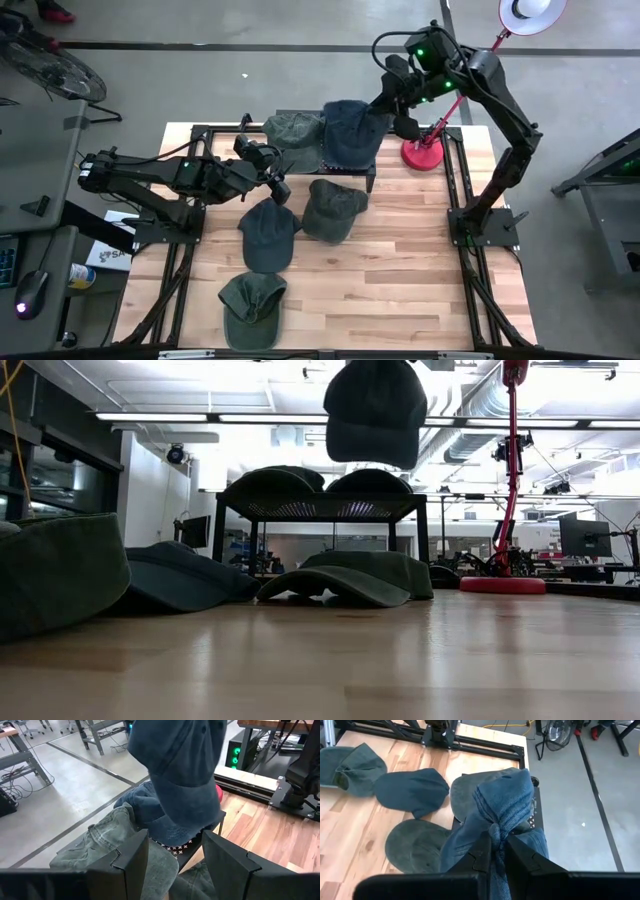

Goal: Pick & Place hat
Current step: Stack the bottom dark blue cap on top of the other dark blue cap on the shelf, then stack the top dark green cap on top of the other dark green cap on the shelf

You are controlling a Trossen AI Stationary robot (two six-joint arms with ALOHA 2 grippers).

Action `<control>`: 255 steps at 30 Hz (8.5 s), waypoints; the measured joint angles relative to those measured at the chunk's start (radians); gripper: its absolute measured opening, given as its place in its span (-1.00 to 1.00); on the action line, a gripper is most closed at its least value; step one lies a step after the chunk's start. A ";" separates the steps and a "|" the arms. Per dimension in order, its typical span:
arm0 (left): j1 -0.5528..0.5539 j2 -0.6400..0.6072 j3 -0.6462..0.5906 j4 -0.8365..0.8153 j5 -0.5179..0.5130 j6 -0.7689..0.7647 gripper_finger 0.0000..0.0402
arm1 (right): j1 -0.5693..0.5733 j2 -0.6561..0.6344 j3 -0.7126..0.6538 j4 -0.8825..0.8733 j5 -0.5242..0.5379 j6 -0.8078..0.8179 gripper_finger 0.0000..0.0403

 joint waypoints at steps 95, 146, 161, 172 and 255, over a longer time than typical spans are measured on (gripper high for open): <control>-0.003 0.000 0.000 -0.007 -0.044 -0.014 -0.10 | -0.113 0.339 0.000 0.038 0.186 -0.023 -0.42; -0.003 0.001 -0.204 -0.095 0.418 0.227 -0.10 | 0.653 0.101 0.000 -0.223 0.766 0.970 -0.07; -0.011 0.099 -0.507 0.427 0.638 0.195 -0.10 | 0.871 0.099 0.000 -0.223 0.898 1.212 -0.06; -0.012 0.352 -0.506 0.578 0.708 0.316 -0.10 | 0.929 0.099 -0.001 -0.222 0.892 1.154 -0.06; -0.478 0.607 -0.294 0.420 0.106 0.324 -0.99 | 0.985 0.412 -0.001 -0.223 0.705 1.452 -0.07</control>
